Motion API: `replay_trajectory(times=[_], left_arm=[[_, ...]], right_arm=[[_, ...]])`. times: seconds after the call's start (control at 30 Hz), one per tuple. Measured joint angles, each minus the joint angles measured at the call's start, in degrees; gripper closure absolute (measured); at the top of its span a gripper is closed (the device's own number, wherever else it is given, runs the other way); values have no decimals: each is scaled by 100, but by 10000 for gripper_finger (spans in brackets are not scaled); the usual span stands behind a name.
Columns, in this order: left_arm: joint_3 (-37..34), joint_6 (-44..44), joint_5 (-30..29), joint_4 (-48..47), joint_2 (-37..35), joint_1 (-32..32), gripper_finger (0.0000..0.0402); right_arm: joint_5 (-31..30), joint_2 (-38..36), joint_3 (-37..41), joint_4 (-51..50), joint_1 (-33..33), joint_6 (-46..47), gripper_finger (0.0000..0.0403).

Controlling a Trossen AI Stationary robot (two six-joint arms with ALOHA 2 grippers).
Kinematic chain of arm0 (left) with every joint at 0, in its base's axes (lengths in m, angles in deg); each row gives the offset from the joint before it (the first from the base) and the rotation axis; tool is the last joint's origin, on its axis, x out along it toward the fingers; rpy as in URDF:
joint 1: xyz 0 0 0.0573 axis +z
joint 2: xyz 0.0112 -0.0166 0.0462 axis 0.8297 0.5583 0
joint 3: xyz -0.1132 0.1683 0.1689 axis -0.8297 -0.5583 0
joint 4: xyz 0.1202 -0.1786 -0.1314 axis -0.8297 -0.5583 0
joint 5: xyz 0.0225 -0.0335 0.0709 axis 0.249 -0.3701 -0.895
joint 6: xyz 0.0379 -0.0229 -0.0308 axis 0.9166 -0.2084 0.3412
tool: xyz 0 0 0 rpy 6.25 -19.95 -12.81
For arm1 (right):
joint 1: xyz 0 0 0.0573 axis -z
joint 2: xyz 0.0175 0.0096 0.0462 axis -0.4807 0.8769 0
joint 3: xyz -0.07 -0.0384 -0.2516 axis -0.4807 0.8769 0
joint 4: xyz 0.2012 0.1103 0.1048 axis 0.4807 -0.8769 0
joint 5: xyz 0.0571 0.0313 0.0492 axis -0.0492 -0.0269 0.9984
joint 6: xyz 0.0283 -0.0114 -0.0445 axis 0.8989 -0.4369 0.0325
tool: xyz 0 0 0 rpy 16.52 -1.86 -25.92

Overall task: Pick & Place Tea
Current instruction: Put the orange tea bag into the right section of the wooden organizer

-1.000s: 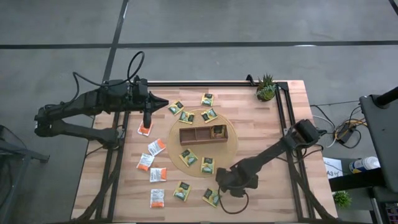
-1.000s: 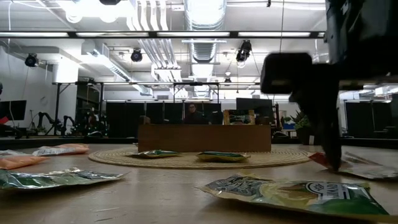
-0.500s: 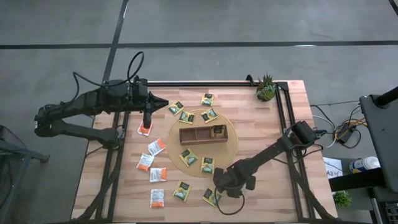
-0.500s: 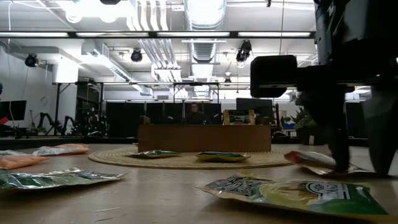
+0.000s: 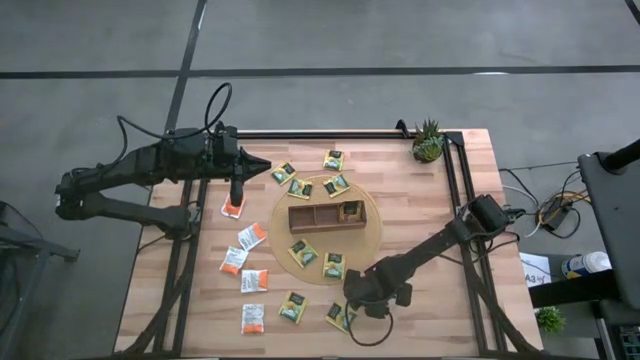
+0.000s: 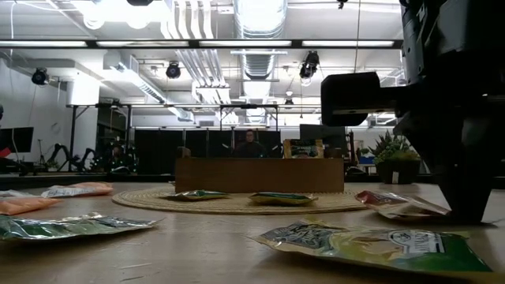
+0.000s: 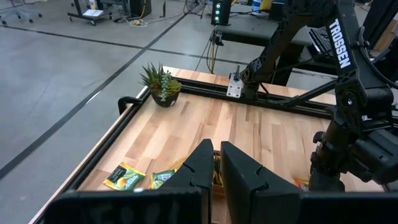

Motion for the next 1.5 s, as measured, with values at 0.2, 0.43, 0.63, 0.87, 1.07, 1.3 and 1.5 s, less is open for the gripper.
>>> replay_trajectory(times=[0.2, 0.43, 0.63, 0.87, 1.07, 1.3, 1.5], left_arm=[[0, -1, 0, 1, 0, 0, 376], [0, -3, 0, 1, 0, 0, 376], [0, -3, 0, -1, 0, 0, 376], [0, -13, 2, -1, 0, 0, 376], [0, -32, 2, -1, 0, 0, 376], [0, -31, 1, -1, 0, 0, 376], [0, -31, -48, -1, 0, 0, 376]], right_arm=[[-22, -83, -231, -313, 9, -62, 395], [-12, -332, -543, -409, 7, 284, 383], [7, -337, -648, -476, 13, 546, 310], [-16, -334, -574, -397, 49, 612, 195], [-36, -334, -361, -89, 157, 739, 147], [-33, -334, -163, 27, 469, 869, 143], [168, -334, -66, 47, 710, 876, 159]])
